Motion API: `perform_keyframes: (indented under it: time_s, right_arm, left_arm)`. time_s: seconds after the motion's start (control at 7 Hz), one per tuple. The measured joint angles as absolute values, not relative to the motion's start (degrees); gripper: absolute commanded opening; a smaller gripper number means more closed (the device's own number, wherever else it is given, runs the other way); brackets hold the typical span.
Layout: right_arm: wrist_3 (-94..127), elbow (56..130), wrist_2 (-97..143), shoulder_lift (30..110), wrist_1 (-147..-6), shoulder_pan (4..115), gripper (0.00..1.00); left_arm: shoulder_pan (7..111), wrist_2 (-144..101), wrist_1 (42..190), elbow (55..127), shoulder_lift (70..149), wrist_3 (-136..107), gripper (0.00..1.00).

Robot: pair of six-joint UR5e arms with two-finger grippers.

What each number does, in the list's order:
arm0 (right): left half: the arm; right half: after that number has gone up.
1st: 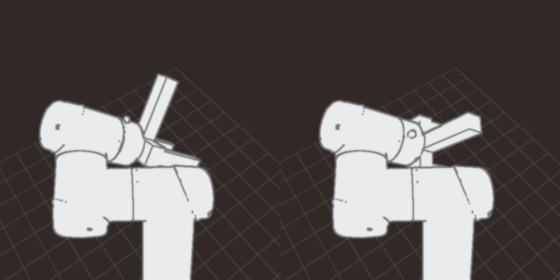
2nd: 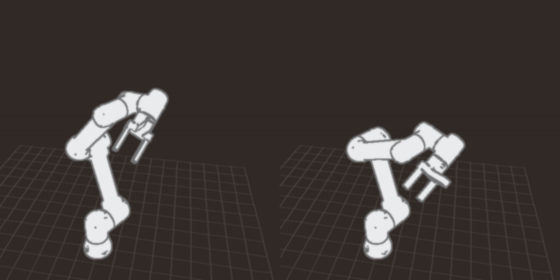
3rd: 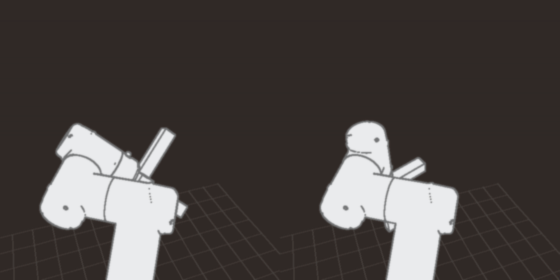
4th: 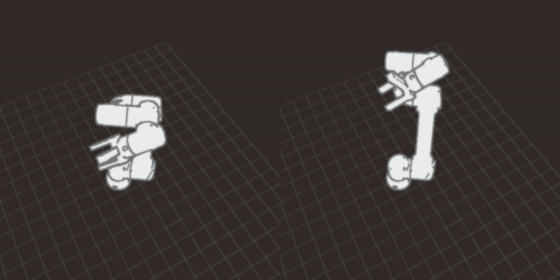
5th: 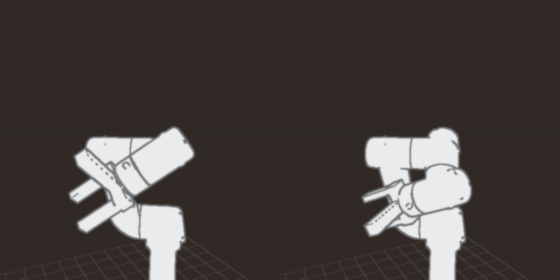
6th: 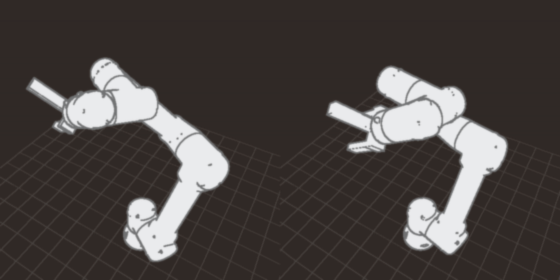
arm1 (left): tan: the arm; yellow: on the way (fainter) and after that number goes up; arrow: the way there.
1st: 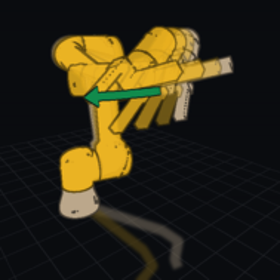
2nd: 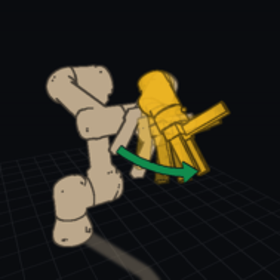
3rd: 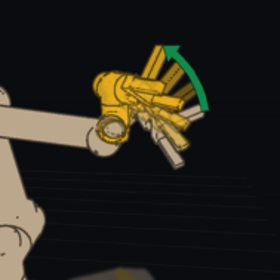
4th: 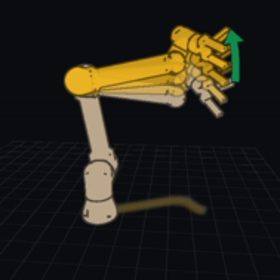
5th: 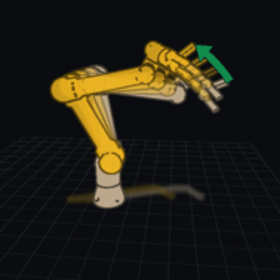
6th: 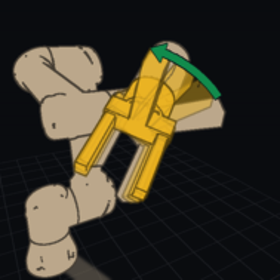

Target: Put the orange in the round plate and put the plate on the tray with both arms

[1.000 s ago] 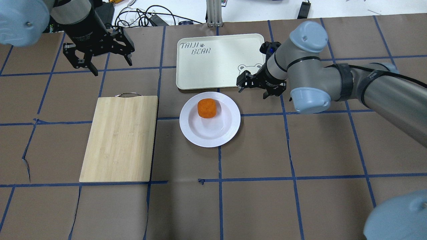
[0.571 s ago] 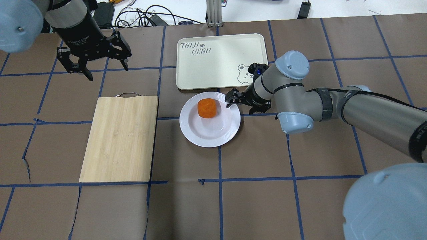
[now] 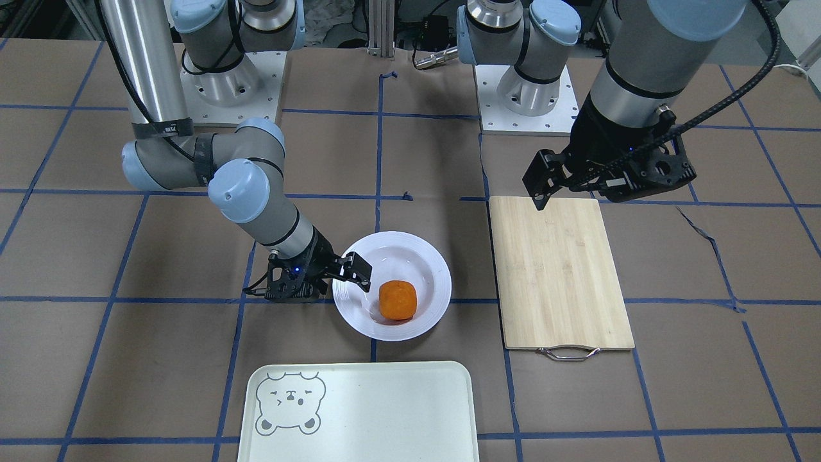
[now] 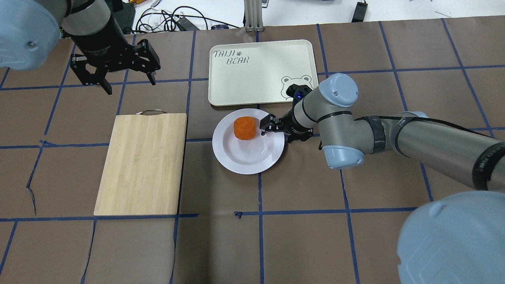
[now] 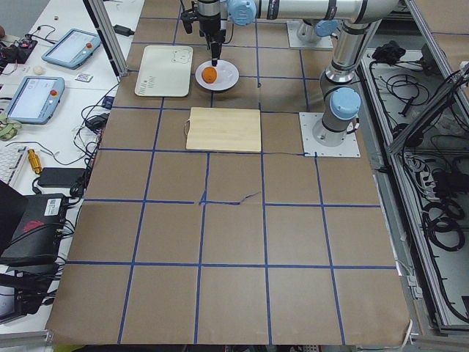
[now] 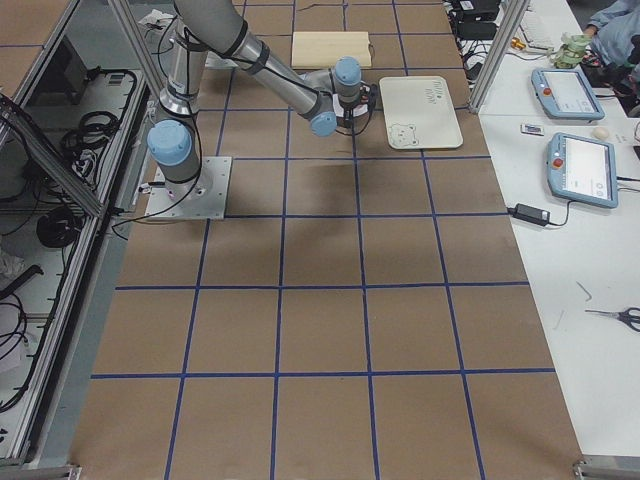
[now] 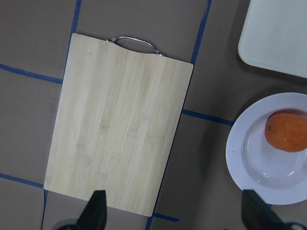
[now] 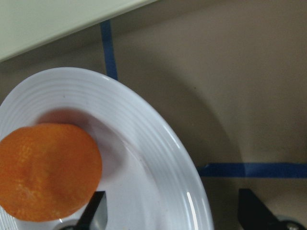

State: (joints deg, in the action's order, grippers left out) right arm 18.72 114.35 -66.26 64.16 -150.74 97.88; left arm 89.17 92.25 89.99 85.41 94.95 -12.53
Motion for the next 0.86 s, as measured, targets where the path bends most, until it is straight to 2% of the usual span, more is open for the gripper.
perform_keyframes:
  time_s: [0.43, 0.57, 0.86]
  right_arm:
    - [20.7, 114.8, -66.1, 64.0, -150.6, 98.0, 0.70]
    - [20.9, 114.8, -65.5, 64.0, -150.4, 98.0, 0.66]
    - [21.1, 114.8, -64.2, 63.8, -150.4, 98.0, 0.64]
  left_arm:
    - [88.5, 92.6, 90.2, 85.8, 93.1, -2.5, 1.00]
    - [88.3, 92.5, 90.1, 86.0, 92.8, -0.9, 1.00]
    - [88.1, 92.4, 89.9, 86.3, 92.8, 0.0, 1.00]
